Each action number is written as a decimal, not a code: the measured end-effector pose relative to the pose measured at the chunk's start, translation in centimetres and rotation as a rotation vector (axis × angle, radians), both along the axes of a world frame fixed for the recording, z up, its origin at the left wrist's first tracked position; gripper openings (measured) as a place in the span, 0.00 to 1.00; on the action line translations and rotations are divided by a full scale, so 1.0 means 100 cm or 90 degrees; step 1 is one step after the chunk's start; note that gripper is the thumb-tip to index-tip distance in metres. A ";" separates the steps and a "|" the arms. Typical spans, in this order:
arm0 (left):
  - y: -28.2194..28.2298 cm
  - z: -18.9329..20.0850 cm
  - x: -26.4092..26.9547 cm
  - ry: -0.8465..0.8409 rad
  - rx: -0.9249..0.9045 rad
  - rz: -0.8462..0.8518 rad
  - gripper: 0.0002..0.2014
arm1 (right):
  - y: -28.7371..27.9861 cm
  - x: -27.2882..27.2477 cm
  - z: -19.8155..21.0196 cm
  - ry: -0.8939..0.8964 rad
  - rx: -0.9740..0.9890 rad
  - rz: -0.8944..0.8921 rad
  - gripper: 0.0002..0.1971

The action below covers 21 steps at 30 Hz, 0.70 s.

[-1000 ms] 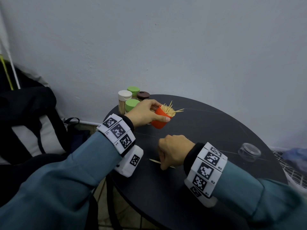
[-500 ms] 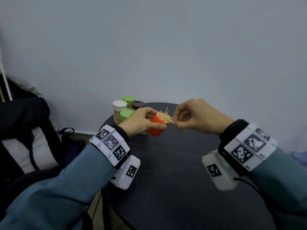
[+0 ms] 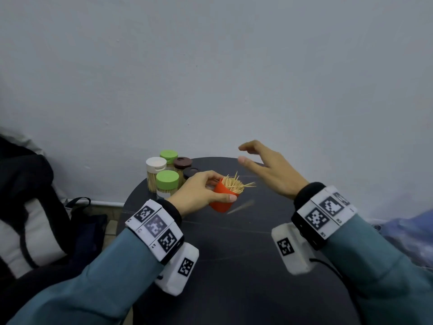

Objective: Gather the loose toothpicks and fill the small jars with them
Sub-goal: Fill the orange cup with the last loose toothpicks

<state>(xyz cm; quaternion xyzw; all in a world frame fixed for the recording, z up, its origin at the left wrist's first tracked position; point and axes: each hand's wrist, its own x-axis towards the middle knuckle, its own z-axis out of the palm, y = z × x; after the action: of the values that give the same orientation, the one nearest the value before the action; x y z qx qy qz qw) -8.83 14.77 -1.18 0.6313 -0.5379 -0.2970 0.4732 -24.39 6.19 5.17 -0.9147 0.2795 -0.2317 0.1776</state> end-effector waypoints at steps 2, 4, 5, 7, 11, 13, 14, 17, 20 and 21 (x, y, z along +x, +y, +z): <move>-0.002 -0.001 -0.002 0.007 0.003 -0.008 0.23 | -0.002 -0.007 -0.011 -0.026 0.148 0.032 0.24; -0.005 -0.002 -0.004 0.011 0.001 -0.012 0.22 | -0.003 -0.012 -0.023 0.001 0.212 0.046 0.27; -0.006 -0.003 -0.004 0.012 -0.001 -0.012 0.22 | -0.003 -0.014 -0.027 0.004 0.223 0.051 0.27; -0.008 -0.003 -0.005 0.011 -0.004 -0.013 0.22 | -0.004 -0.015 -0.034 -0.012 0.240 0.059 0.25; -0.012 -0.006 -0.010 0.002 0.008 -0.024 0.23 | -0.005 -0.012 -0.044 -0.054 0.302 0.078 0.25; -0.014 -0.007 -0.013 -0.003 0.013 -0.033 0.23 | -0.004 -0.007 -0.050 -0.094 0.306 0.087 0.23; -0.014 -0.008 -0.014 -0.004 0.016 -0.036 0.23 | -0.004 -0.004 -0.053 -0.112 0.300 0.088 0.22; -0.017 -0.010 -0.013 -0.021 0.036 -0.051 0.29 | -0.004 0.005 -0.056 -0.129 0.292 0.081 0.21; -0.016 -0.010 -0.014 -0.036 0.046 -0.077 0.36 | -0.004 0.012 -0.057 -0.113 0.300 0.069 0.23; -0.016 -0.010 -0.014 -0.039 0.047 -0.080 0.37 | -0.004 0.014 -0.057 -0.097 0.297 0.063 0.23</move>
<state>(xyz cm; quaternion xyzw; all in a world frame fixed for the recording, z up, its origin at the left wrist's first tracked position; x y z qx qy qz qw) -10.21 13.22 -2.16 0.6219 -0.5798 -0.3262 0.4132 -23.01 5.76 -0.50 -0.8413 0.2660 -0.2202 0.4159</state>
